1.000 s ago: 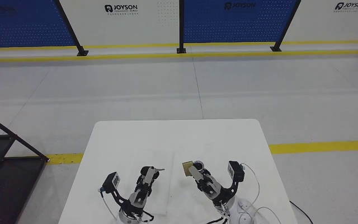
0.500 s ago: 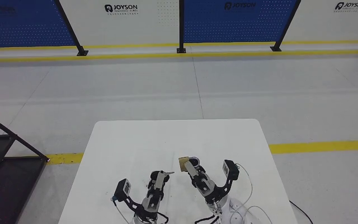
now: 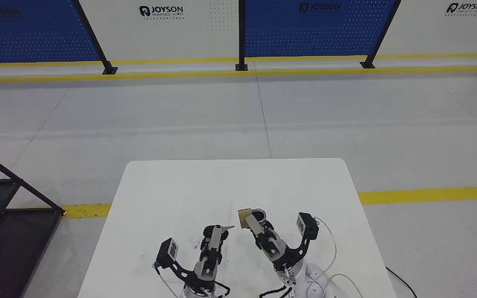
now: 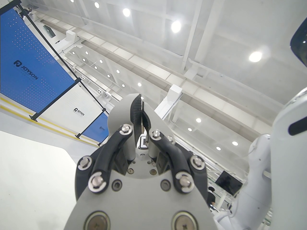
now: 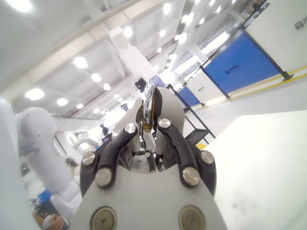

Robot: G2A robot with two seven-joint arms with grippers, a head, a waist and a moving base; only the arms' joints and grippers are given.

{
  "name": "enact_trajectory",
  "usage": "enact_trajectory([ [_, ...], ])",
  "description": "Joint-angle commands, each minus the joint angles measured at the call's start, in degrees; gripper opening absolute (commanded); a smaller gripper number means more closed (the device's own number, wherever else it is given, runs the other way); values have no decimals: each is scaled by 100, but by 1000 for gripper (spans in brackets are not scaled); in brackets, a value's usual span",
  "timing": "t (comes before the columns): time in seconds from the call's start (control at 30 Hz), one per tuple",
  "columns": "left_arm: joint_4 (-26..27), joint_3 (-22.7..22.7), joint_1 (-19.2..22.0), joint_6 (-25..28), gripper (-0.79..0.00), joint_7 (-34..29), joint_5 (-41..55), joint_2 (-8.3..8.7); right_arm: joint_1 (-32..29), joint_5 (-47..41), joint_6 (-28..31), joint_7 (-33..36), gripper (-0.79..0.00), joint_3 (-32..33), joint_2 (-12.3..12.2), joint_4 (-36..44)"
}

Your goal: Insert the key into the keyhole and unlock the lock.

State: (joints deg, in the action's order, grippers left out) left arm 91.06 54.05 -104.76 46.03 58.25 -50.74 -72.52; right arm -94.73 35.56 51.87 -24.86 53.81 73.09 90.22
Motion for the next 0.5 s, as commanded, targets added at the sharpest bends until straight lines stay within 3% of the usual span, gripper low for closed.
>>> enact_trajectory([
  [0.0, -21, -22, 15, -32, -785, 32, -6, -17, 0, 0, 0, 0, -785, 0, 0, 0],
  [0.47, -217, -161, 285, -237, -785, 109, 35, -149, 0, 0, 0, 0, -785, 0, 0, 0],
])
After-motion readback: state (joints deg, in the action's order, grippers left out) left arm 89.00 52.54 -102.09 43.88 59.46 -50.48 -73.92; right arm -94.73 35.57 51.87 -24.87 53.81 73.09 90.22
